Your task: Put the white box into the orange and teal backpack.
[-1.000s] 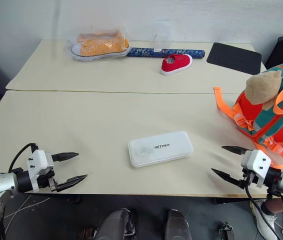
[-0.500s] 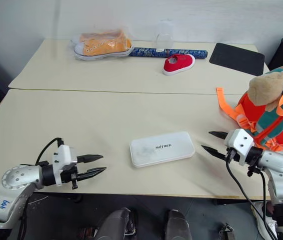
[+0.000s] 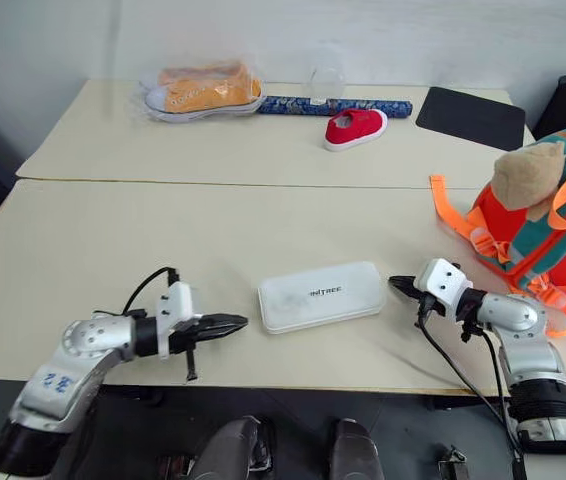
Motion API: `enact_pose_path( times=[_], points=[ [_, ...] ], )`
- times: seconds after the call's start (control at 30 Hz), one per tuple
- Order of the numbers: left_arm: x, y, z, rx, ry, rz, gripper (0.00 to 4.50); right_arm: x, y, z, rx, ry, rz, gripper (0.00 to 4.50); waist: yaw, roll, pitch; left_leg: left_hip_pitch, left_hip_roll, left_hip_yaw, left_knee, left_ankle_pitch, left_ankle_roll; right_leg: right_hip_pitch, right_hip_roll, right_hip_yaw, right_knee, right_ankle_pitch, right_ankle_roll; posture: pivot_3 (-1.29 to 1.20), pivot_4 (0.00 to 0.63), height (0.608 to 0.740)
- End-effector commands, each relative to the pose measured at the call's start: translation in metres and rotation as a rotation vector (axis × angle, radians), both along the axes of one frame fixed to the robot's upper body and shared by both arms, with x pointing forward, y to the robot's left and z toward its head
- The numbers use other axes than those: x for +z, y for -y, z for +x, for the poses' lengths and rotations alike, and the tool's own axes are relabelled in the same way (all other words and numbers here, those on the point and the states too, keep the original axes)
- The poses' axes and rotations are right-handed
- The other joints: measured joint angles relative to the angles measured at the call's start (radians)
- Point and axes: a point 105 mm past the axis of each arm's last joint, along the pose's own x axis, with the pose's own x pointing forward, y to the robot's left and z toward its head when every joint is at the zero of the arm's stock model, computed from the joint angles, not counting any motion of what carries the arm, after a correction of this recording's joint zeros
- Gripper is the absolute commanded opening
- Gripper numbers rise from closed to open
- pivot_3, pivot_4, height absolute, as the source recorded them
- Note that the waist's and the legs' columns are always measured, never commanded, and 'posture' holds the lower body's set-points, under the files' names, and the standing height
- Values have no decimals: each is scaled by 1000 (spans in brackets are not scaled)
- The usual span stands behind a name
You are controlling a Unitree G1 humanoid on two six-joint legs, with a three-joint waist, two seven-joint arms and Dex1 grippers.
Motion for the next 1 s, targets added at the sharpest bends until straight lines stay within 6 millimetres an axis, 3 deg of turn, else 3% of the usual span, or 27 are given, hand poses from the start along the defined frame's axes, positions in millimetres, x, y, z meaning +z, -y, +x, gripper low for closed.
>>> enact_pose_path(
  times=[0.03, 0.4, 0.53, 0.77, 0.87, 1.0],
  points=[
    [1, 3, 9, 17, 34, 14, 0, 1, -9, -6, 35, -14, 5, 37, 0, 0, 0, 0, 0, 0, 0, 0, 0, 0, 0, 0, 0, 0, 0, 0, 150, 740],
    [-1, 12, 11, -15, 37, -2, 0, 7, -11, -35, 37, -81, -8, 37, 3, 0, 0, 0, 0, 0, 0, 0, 0, 0, 0, 0, -1, 0, 0, 0, 150, 740],
    [-4, 12, 14, -5, 42, 1, 0, 0, -16, -60, 63, -158, 5, 37, 14, 0, 0, 0, 0, -1, -1, -1, 0, 0, 0, 0, -2, 0, 0, 0, 150, 740],
    [0, -7, 26, 73, 39, 6, 0, -2, -2, -70, -50, -166, -9, 37, 25, 0, 0, 0, 0, 0, -1, -1, 0, 0, 0, 0, -2, 0, 0, 0, 150, 740],
    [6, -24, 26, 114, -61, -51, 0, 1, 17, -66, -125, -137, -39, 37, 25, 0, 0, -1, 0, -1, -1, -1, 0, -1, 0, 0, -2, 0, 0, 0, 150, 740],
    [-10, -54, 19, 239, -481, 10, 1141, 5, 29, -64, -133, -140, -63, 0, 24, 0, 0, 0, 0, -1, -1, -1, 0, 0, 0, 0, -1, 0, 0, 0, 150, 740]
  ],
)
